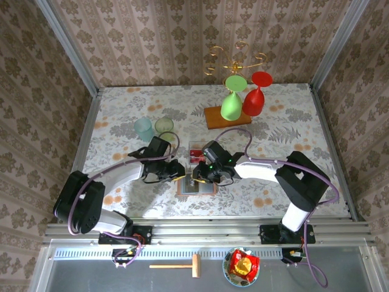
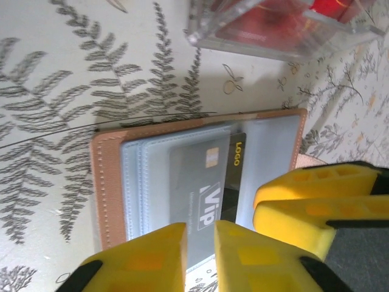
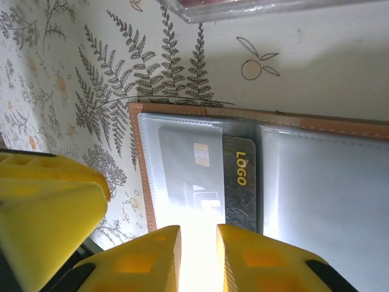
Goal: Take the credit cards out of the card holder
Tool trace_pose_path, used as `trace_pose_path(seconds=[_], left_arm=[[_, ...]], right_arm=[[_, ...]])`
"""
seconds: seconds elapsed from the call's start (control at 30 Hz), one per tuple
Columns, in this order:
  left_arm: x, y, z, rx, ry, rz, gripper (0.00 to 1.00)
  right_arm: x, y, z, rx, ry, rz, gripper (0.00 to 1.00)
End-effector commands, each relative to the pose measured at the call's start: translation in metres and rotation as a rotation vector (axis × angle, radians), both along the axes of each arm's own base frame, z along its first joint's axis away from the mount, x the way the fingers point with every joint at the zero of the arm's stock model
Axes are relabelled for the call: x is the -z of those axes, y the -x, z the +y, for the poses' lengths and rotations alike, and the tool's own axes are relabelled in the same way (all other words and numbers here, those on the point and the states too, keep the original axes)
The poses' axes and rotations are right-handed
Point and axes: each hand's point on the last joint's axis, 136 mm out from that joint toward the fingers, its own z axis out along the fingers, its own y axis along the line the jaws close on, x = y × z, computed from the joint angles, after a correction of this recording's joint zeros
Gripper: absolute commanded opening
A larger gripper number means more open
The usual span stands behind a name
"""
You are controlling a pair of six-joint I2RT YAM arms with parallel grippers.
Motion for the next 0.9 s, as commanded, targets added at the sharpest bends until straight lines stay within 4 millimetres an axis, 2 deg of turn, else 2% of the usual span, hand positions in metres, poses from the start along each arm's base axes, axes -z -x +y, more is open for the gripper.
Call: trace_pose_path(seconds=[0.0,0.13,0.27,0.87], left_arm=[[0.001,0.003,-0.010,0.019,0.003,0.017,0.14],[0.015,0.010,-0.012,0.030,-0.022,0.050,0.08],[0.027,0.015,-0.005,0.020,-0.062,0.065,0.04],[0.052,0.023,0.008,0.022,-0.137,0.113,0.02]], right_arm=[[-0.003,0.001,-0.007,-0.008,-0.009,-0.012,0.22],[0.001,0.002,-0.009,-0.010,-0.013,0.001,0.22],[0.005,0.004,-0.008,-0.027,-0.024,0.016,0.22],[0.027,0.010,-0.013,-0.039,-0.003,0.069,0.22]])
